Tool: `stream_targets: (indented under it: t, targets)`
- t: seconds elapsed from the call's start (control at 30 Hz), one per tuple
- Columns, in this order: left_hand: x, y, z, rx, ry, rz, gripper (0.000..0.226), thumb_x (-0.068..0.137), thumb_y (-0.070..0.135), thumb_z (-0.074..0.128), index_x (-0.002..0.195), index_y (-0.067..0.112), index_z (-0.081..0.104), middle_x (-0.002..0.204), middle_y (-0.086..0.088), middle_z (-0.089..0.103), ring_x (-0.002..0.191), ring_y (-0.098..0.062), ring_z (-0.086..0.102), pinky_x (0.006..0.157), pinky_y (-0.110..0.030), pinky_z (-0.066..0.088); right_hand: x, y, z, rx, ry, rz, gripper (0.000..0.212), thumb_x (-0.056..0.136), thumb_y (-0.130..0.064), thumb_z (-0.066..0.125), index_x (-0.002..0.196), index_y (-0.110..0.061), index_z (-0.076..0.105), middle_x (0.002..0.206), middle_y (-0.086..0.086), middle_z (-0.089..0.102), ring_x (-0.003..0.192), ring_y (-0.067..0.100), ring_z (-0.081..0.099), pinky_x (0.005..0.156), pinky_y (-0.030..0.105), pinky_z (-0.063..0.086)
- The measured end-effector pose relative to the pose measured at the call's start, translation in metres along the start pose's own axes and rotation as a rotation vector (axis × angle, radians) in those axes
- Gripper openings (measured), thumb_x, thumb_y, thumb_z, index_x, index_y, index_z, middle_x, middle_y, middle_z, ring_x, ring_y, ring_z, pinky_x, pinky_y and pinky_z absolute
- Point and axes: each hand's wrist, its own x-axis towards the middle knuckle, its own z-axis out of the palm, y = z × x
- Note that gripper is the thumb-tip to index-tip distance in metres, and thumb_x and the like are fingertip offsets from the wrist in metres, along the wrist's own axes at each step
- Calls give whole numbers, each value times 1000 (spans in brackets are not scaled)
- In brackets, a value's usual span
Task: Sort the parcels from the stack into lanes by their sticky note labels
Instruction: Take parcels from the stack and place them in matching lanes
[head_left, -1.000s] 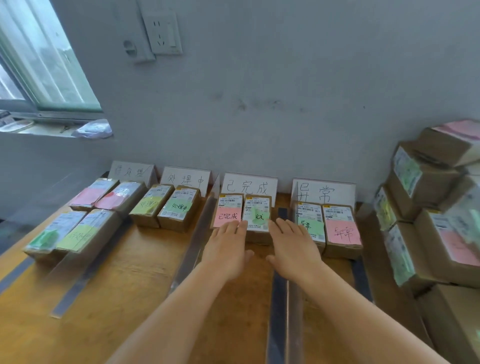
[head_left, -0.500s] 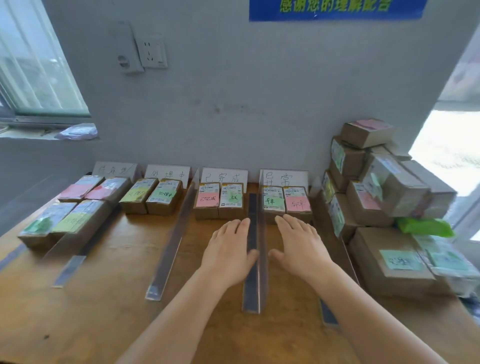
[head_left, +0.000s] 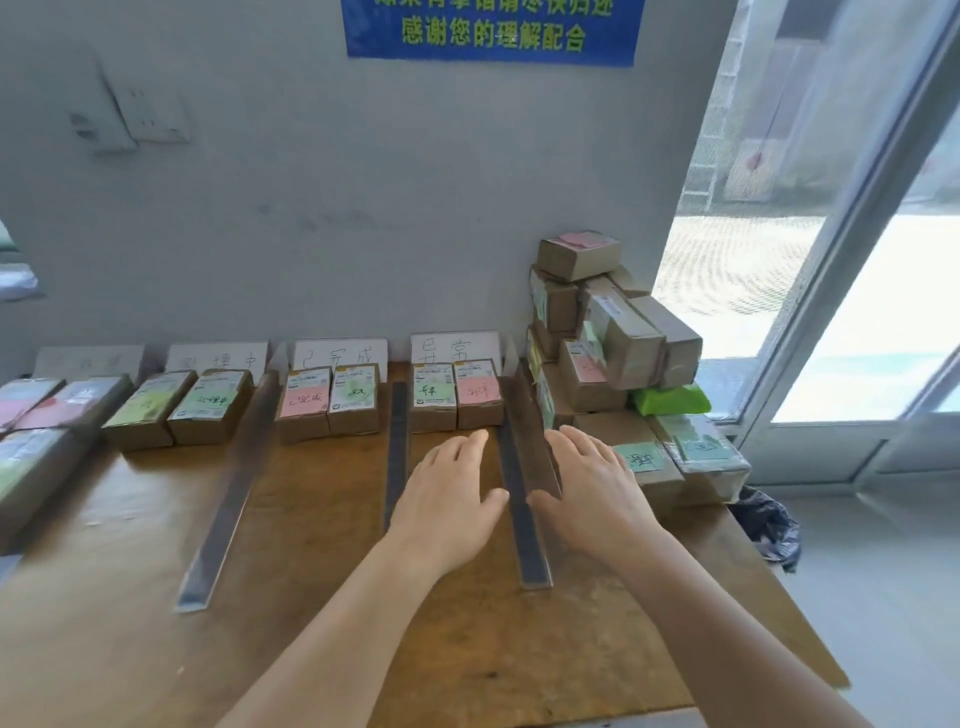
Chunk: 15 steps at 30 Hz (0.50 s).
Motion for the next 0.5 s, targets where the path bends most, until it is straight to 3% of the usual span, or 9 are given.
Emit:
stream_targets:
  t: [0.27,0.5]
  targets:
    - [63,54,35,-10,-14,45,66,93,41,52,149,26,20,153,6,28,140,-14,24,110,-33,27,21,83,-29,33,74,91,74,88,-44,58,148,-20,23,155,-2,24,143,18,18,114,35,17]
    - [143,103,80,-97,-35,-40,69,92,46,50,150,24,20,150,1,33,136,-17,32,104,-33,33,76,166,-51,127,157,167,79,86,-45,62,147,-26,15,152,-4,24,137,22,27,109,39,28]
